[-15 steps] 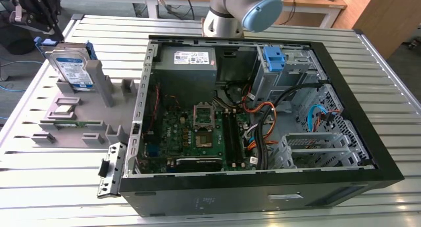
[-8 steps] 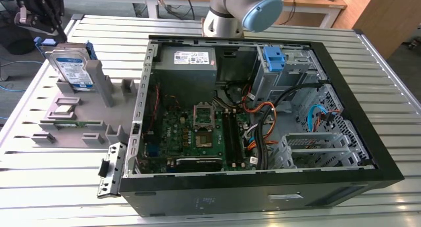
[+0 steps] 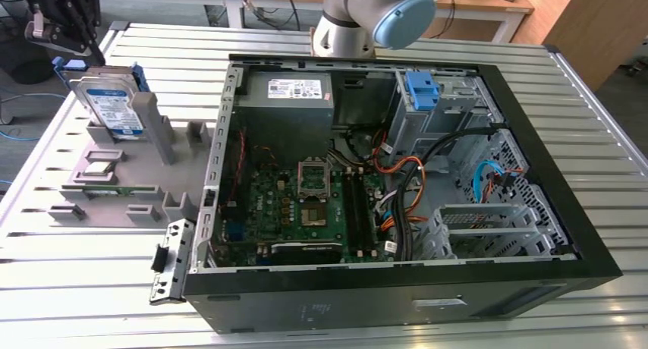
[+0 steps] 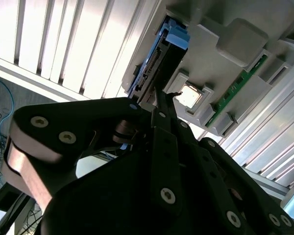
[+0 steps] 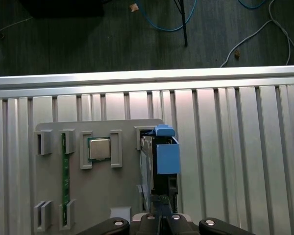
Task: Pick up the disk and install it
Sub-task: 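Pick up the disk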
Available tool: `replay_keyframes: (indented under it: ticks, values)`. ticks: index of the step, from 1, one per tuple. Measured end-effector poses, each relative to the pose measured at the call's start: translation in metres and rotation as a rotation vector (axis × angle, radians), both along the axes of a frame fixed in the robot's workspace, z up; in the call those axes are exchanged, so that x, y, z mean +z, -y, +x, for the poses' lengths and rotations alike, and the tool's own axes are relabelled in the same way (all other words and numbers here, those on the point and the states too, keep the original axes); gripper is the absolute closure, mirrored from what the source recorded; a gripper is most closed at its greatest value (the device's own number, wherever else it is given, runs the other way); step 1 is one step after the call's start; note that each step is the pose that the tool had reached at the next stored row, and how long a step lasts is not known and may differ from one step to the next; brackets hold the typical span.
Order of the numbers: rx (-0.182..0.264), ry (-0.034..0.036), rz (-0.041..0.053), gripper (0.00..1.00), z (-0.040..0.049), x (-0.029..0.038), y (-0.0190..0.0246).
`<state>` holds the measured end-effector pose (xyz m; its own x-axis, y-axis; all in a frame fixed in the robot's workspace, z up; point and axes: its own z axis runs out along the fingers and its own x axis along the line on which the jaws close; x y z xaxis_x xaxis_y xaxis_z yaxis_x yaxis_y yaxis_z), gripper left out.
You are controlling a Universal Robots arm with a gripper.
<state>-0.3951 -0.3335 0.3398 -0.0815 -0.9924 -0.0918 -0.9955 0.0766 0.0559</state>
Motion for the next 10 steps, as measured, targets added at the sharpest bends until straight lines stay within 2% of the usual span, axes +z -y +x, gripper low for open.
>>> replay_keyframes:
  ticks: [10]
  values:
    - [0.0, 0.0005, 0.0006, 0.89, -0.0007, -0.0008, -0.0005]
